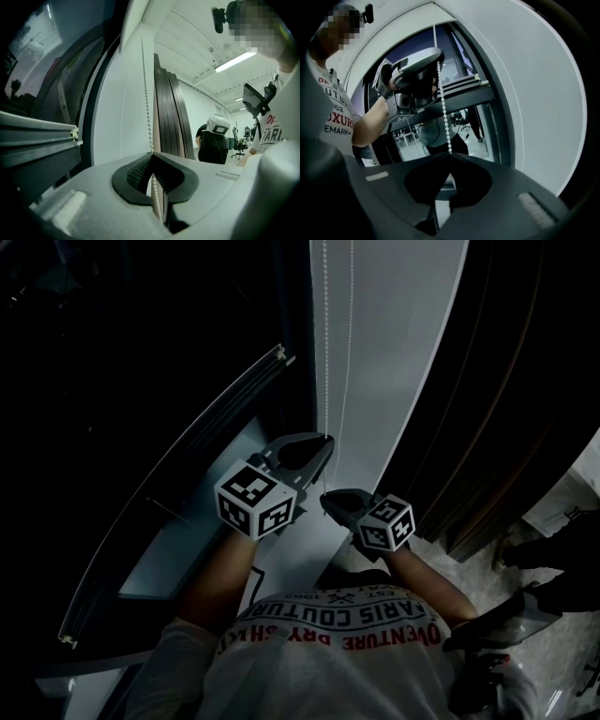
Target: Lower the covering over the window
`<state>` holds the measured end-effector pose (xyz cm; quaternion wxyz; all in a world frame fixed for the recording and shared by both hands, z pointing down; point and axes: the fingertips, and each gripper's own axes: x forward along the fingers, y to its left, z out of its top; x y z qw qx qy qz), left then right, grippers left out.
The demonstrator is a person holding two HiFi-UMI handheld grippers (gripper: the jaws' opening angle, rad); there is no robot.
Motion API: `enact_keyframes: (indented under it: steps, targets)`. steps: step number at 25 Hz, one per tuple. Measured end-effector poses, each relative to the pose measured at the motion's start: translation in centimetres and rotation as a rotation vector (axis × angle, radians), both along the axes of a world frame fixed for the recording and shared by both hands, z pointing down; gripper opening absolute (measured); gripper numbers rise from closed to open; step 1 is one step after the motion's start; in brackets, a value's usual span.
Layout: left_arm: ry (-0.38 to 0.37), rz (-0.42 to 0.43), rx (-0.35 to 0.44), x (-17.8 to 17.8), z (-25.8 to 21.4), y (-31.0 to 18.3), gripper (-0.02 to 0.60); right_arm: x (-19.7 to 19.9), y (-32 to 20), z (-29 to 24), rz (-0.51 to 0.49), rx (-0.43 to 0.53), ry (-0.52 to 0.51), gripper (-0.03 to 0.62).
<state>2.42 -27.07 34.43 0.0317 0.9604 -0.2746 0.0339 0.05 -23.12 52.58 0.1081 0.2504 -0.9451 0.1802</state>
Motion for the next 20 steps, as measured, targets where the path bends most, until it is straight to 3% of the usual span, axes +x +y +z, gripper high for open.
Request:
enact_keyframes:
  steps: [3,10,16,20]
  targets:
    - [-0.027,-0.002,-0.031,0.1,2.4,0.1,0.006,-0.1,0.7,2.3,-0.013,-0.028,0.059,0.006]
    - [-0.033,-0.019,-0.077,-0.2,6.4,0.2,0.007,-0.7,2.7,5.5,-0.057,-0.12,0.087,0.006]
    - [-0.128,-0.014,-0.153,-0.1,12.3,0.8,0.006,0.3,4.7,11.2,-0.063,-0.249,0.179,0.008]
    - [-0.084,-0.027,-0.186,-0.4,13.5,0.8,0.006,0.3,5.2,12.1,-0.052,-0.24,0.183,0.009]
